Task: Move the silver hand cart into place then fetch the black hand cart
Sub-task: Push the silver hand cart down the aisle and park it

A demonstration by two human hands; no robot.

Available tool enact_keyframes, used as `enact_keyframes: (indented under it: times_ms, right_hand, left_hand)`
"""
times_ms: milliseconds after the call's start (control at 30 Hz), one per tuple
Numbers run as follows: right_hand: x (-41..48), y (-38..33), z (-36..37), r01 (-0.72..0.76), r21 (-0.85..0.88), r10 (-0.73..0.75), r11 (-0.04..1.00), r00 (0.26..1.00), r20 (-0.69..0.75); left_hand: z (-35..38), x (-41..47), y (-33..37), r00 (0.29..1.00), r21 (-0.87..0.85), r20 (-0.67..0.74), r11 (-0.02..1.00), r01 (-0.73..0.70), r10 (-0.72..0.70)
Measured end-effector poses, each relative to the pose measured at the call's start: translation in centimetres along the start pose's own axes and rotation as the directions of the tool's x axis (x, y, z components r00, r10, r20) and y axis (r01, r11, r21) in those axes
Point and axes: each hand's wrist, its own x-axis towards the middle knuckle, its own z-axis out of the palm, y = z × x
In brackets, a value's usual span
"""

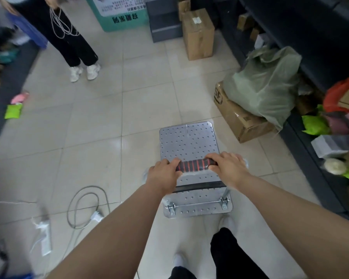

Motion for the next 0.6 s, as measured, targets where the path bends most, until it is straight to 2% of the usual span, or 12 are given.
enact_keyframes:
  times_ms: [333, 600]
  right_hand:
    - [9.0, 4.5, -5.5, 0.024, -0.037, -0.021, 0.999, 0.997, 0.076]
    - [16.7, 4.9, -7.9, 0.067, -0.035, -0.062, 0.997, 0.991, 0.116]
  left_hand:
    - [-2.8, 8.4, 3.5, 0.991, -0.098, 0.015, 0.986, 0.133, -0.133]
    - [-5.3, 14.9, 1.9, 0.985, -0.101, -0.021, 0.980, 0.169, -0.172]
